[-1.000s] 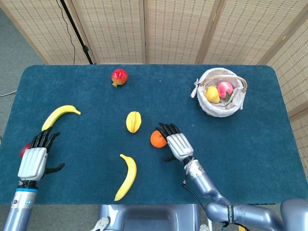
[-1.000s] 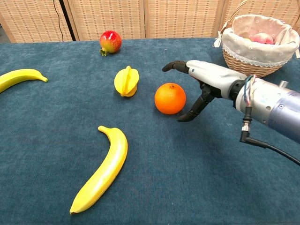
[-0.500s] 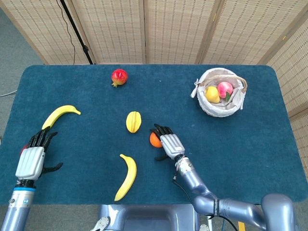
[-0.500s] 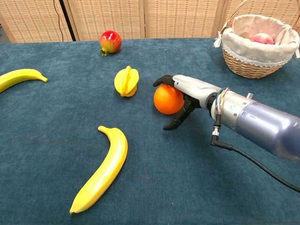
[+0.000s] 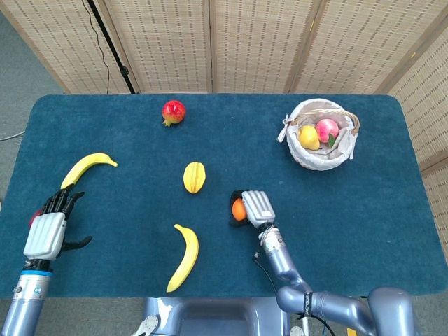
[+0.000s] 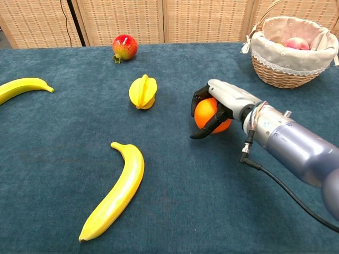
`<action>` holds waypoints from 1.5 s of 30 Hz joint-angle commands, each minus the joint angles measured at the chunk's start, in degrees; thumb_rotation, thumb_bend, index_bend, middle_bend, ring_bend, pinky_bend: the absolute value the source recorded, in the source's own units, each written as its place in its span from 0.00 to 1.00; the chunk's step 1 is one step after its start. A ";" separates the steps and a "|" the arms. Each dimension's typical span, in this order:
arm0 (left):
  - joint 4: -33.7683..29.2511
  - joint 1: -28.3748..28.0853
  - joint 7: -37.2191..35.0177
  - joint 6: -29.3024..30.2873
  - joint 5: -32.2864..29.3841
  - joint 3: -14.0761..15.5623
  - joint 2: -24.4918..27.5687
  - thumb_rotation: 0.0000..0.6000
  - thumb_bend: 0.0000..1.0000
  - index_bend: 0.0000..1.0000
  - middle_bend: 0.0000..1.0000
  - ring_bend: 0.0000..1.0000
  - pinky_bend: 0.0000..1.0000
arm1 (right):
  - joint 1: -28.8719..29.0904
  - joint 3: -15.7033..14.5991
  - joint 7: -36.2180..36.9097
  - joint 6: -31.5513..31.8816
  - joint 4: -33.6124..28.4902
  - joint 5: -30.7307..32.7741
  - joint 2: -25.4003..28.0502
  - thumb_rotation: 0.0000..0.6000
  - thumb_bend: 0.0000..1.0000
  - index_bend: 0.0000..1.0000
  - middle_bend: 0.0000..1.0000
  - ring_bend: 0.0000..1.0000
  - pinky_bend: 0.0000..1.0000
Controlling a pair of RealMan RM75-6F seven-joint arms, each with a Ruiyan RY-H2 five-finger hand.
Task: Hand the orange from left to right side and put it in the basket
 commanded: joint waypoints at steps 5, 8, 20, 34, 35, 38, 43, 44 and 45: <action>0.12 0.05 0.21 -0.39 0.01 -0.12 -0.07 1.00 0.11 0.15 0.04 0.02 0.09 | -1.77 -0.47 -1.65 4.40 -4.13 -2.84 4.03 1.00 0.07 0.74 0.65 0.69 0.76; 0.19 0.14 0.41 -0.37 0.04 -0.18 -0.15 1.00 0.11 0.15 0.04 0.02 0.09 | -2.32 -0.37 -2.46 6.29 -5.96 -4.15 5.91 1.00 0.07 0.74 0.65 0.69 0.76; 0.22 0.10 0.86 -1.13 -0.14 -0.34 -0.37 1.00 0.11 0.16 0.04 0.02 0.09 | -2.66 3.36 -5.96 10.24 -14.24 -5.62 14.40 1.00 0.07 0.74 0.65 0.69 0.76; 0.39 -0.14 1.31 -2.33 -0.37 -0.28 -0.71 1.00 0.11 0.16 0.04 0.02 0.09 | 2.44 5.90 -4.02 2.96 -3.81 -3.92 18.85 1.00 0.07 0.74 0.65 0.69 0.76; 0.44 -0.17 1.40 -2.43 -0.41 -0.27 -0.76 1.00 0.11 0.16 0.04 0.01 0.09 | 2.87 5.80 -3.42 2.58 -2.36 -4.27 18.91 1.00 0.07 0.74 0.65 0.69 0.76; 0.54 -0.30 1.63 -2.79 -0.62 -0.28 -0.91 1.00 0.11 0.16 0.04 0.01 0.09 | 4.13 5.83 -1.83 1.48 1.43 -5.18 19.47 1.00 0.07 0.75 0.65 0.69 0.76; 0.59 -0.35 1.76 -3.02 -0.84 -0.33 -1.01 1.00 0.11 0.16 0.04 0.02 0.09 | 5.87 5.74 0.74 1.37 5.97 -7.53 20.44 1.00 0.07 0.75 0.66 0.69 0.75; 0.58 -0.35 1.75 -3.06 -0.83 -0.32 -0.99 1.00 0.11 0.16 0.04 0.02 0.09 | 6.11 5.63 1.14 1.57 6.70 -8.04 20.56 1.00 0.07 0.75 0.66 0.69 0.75; 0.56 -0.34 1.69 -3.09 -0.84 -0.32 -0.97 1.00 0.11 0.16 0.04 0.02 0.09 | 6.26 5.54 1.38 1.72 7.20 -8.38 20.63 1.00 0.07 0.75 0.66 0.69 0.75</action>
